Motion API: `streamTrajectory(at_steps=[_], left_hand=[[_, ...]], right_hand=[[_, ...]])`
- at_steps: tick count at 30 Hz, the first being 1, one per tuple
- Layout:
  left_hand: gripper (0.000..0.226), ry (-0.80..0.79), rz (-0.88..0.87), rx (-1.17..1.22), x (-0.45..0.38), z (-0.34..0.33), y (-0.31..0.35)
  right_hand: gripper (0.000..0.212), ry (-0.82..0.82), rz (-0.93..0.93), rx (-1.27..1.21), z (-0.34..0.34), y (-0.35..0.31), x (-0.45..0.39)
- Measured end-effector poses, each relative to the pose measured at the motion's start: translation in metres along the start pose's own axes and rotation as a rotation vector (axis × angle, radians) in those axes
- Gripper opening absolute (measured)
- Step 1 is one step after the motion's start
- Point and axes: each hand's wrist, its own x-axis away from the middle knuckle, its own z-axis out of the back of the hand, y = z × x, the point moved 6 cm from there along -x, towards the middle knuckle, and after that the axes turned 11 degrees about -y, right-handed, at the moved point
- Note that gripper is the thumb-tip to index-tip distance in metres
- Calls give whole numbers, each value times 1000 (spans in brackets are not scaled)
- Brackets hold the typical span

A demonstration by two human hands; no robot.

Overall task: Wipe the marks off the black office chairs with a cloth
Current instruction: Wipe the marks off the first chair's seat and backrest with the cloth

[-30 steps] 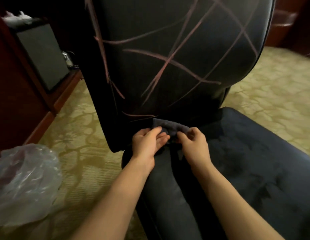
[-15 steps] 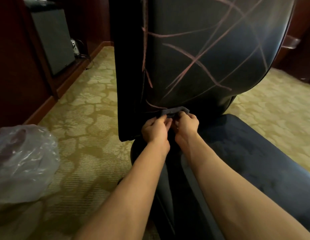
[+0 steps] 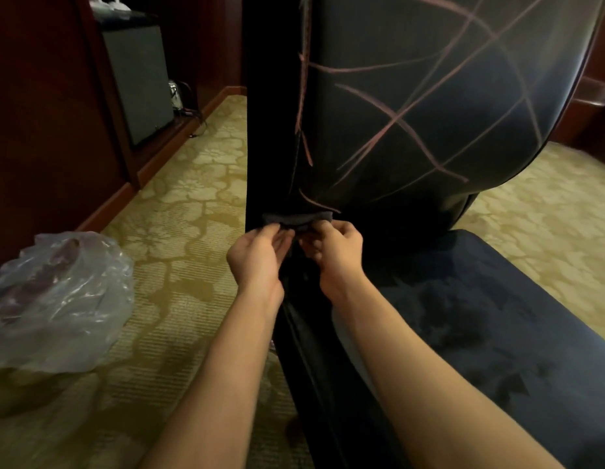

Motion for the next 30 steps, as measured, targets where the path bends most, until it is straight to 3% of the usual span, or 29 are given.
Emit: streamTrajectory(at_steps=[5,9,11,15,19,26,30], left_hand=[[8,-42,105,6,-4,-34,-48],[17,-40,195,83,-7,-40,-45],[25,-23,163,93,-6,-31,-29],[8,43,5,47,-3,2,7],[3,35,-67,3,-8,15,35],[6,10,-16,33,-18,1,-8],[11,-15,45,7,-21,-30,-47]], right_hand=[[10,100,-46,-68,42,-17,-8],[10,98,-51,-119,44,-19,-13],[6,103,-69,-148,26,-13,-8],[16,52,-106,-177,-21,10,4],[10,-78,-125,-239,-49,24,14],[2,-95,-100,-105,-7,5,-2],[15,10,-86,-62,31,-12,-17]])
